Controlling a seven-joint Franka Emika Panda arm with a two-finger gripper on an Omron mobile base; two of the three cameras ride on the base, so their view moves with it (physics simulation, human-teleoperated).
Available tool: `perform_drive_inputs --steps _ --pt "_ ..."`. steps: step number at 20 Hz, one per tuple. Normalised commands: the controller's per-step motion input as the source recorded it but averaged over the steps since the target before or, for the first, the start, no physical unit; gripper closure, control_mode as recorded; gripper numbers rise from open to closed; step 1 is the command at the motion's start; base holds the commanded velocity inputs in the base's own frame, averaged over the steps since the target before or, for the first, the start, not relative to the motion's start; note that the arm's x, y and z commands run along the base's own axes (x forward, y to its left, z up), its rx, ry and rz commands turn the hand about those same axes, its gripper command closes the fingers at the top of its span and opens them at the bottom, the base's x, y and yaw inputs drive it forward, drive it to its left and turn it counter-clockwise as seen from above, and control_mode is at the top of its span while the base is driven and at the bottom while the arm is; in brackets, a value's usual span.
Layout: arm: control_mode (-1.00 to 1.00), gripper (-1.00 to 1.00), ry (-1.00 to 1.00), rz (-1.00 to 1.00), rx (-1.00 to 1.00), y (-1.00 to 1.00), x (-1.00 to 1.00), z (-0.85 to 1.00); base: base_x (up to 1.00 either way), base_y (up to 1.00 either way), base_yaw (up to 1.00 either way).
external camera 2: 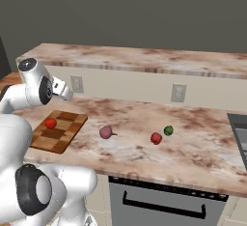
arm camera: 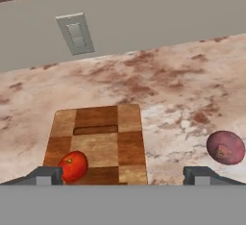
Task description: Place the avocado, onion, tomato, and bell pepper on the cutting board.
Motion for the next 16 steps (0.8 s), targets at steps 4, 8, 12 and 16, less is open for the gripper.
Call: perform_drive_inputs --steps 4,8,12,16 --pt "-1.0 -1.0 -0.03 0.0 0.0 -0.55 -0.41 0.54 0.0 0.0 0.0" --pt "-1.0 -1.0 -0.02 0.0 0.0 -0.61 -0.42 0.34 0.0 0.0 0.0" --pt "-1.0 -1.0 0.0 0.0 0.0 -0.68 -0.36 0.17 0.0 0.0 0.0" --pt "-1.0 -1.0 0.0 0.0 0.0 -0.62 -0.11 0.01 0.0 0.0 0.0"
